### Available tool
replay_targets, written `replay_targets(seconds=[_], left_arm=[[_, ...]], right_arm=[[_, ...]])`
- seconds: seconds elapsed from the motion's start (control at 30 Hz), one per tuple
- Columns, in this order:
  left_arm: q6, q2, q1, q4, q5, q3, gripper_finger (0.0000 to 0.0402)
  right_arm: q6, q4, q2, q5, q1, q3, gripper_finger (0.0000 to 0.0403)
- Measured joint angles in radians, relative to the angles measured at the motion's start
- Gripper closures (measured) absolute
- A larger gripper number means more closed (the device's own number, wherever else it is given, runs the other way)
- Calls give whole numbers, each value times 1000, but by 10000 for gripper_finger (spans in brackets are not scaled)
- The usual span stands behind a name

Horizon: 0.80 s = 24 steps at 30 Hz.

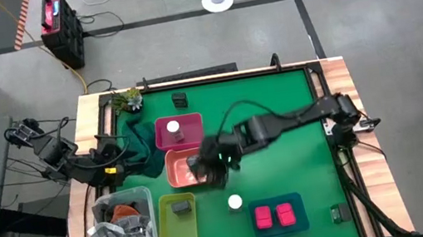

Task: Sort spices by type
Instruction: Put the top right green seasoning can into the yellow bin

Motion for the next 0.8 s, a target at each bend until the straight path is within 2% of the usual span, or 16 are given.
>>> replay_targets(seconds=[0.23, 0.37, 0.6, 0.7, 0.8], left_arm=[[-13, 0, 0, 24, 23, 0, 107], [-14, 1, 0, 31, 42, 0, 107], [-13, 1, 0, 33, 84, 0, 107], [-10, 1, 0, 33, 85, 0, 107], [-7, 0, 0, 32, 86, 0, 107]], right_arm=[[90, 351, 93, 35, 122, 0, 245], [143, 459, 171, 37, 154, 20, 247], [128, 369, 354, 21, 180, 270, 246], [105, 233, 438, 18, 179, 422, 246], [105, 228, 444, 9, 175, 390, 246]])
